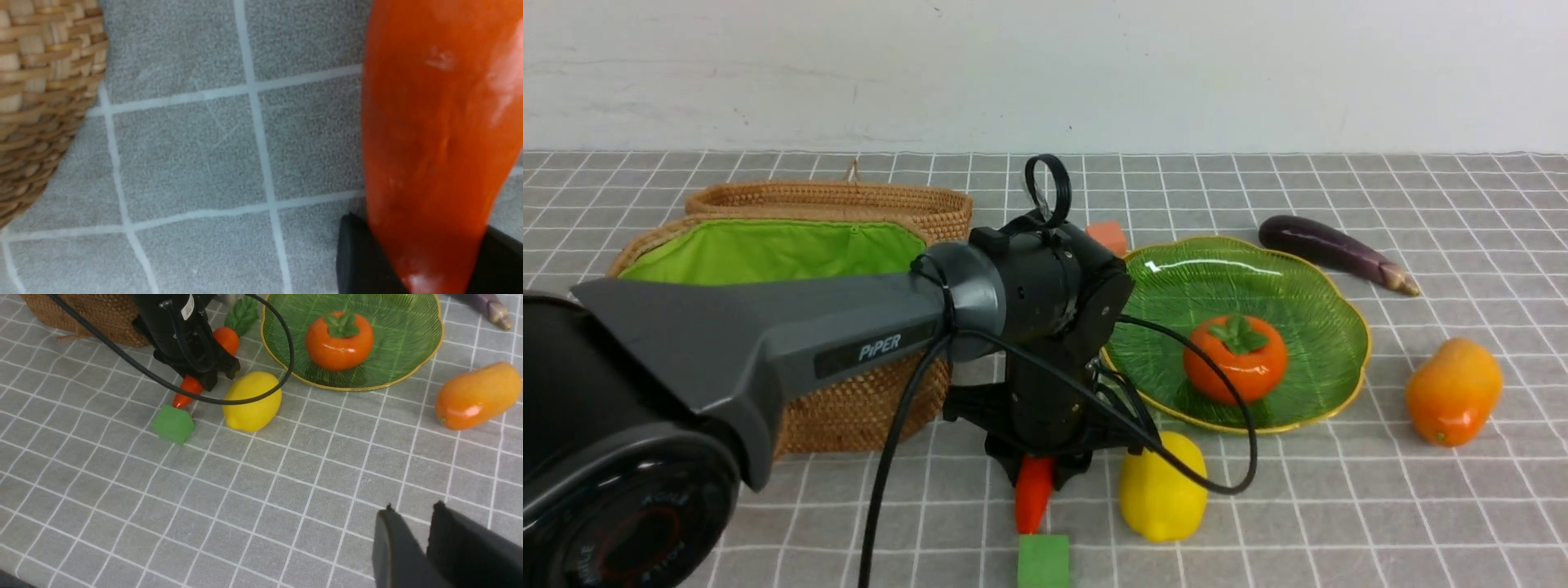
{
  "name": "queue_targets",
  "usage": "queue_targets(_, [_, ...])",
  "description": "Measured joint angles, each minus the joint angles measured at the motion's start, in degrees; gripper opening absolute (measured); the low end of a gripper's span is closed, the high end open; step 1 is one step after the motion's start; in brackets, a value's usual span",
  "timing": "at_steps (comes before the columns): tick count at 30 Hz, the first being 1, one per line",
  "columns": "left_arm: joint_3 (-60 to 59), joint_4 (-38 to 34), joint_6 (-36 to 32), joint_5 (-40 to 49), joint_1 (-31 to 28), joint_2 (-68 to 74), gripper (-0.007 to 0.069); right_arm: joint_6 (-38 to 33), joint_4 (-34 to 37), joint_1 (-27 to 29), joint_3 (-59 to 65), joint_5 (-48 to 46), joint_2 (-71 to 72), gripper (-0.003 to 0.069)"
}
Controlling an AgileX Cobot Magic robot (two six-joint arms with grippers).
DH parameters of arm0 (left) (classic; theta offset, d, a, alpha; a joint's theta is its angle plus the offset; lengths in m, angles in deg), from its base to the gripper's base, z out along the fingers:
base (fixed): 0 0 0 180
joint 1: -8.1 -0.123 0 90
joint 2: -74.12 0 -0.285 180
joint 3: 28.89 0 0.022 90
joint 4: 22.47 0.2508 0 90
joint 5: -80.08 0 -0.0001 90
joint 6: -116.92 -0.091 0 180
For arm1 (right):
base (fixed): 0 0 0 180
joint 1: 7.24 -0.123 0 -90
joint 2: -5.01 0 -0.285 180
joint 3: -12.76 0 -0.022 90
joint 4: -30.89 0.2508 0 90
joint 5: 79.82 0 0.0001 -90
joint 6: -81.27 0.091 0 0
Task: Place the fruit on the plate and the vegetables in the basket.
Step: Use the left arm to grab a carrot and put it into the left basket
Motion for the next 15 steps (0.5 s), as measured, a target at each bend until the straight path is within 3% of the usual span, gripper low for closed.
queue_targets(6, [0.0, -1.5, -5.0, 1.8, 0.1, -8.4, 0.0267, 0.0, 0.0, 0.0, 0.0, 0.1, 0.0, 0.0143])
queue_targets(8, [0.0, -0.9, -13.2, 4.6, 0.7, -15.9, 0.0267, 0.0, 0.1, 0.0, 0.0, 1.0, 0.0, 0.0143])
queue_targets(11, [0.0, 1.1, -20.2, 7.2, 1.1, -20.8, 0.0267, 0.0, 0.1, 0.0, 0.0, 2.4, 0.0, 0.0143])
queue_targets(15, [0.0, 5.6, -43.4, 12.1, -2.5, -30.3, 0.0267, -1.4, 0.3, 0.0, 0.0, 6.1, 0.0, 0.0143])
